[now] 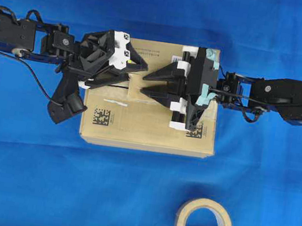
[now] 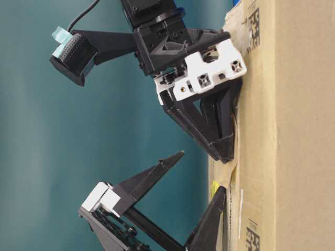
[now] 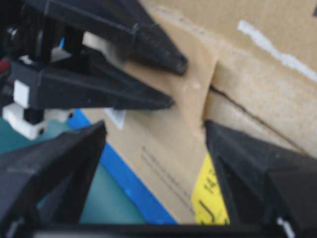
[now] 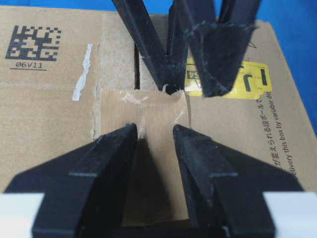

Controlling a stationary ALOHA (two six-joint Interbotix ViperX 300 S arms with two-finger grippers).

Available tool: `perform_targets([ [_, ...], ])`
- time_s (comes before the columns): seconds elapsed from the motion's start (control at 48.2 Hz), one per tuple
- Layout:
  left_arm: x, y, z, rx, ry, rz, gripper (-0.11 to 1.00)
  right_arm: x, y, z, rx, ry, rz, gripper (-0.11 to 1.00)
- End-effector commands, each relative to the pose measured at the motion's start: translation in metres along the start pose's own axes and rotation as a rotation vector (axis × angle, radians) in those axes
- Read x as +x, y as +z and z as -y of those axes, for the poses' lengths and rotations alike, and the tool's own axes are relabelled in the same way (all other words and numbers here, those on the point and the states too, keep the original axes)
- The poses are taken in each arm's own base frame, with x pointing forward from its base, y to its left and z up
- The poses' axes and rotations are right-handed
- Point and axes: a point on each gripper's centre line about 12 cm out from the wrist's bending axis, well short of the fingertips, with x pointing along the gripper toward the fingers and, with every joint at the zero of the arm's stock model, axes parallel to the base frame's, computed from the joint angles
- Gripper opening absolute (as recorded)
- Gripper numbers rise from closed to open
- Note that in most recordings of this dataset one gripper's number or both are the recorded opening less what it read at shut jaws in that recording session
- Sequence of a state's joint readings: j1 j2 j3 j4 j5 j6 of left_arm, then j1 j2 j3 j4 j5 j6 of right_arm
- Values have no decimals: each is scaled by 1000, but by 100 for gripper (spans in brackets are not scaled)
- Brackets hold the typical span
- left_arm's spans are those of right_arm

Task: Apply tape along the seams of the closed cardboard box to seal it securely.
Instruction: 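Release the tape with the left gripper and reposition it beside the right gripper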

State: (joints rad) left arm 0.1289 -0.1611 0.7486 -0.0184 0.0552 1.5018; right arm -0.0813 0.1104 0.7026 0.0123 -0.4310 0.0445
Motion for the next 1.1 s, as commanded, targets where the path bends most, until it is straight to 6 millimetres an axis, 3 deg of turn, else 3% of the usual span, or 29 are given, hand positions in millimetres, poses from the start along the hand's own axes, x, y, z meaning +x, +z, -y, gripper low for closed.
perform_targets([
  [0.0, -5, -1, -11, 10, 14, -3, 77, -2, 6, -2, -2, 4, 12, 40],
  [0.104, -7, -1, -13, 29, -33, -6, 72, -2, 6, -2, -1, 4, 12, 40],
  [0.415, -15, 1, -21, 60, -150, -8, 72, -2, 5, -2, -1, 3, 11, 40],
  [0.746, -35, 12, -30, 9, -32, 27, 72, -3, 4, -1, -1, 3, 8, 40],
  [0.87, -38, 28, -38, -137, 103, 81, 72, -7, 2, -1, 2, 3, 8, 40],
  [1.078, -37, 43, -48, -651, 219, 205, 71, -10, 2, -1, 6, 2, 15, 40],
])
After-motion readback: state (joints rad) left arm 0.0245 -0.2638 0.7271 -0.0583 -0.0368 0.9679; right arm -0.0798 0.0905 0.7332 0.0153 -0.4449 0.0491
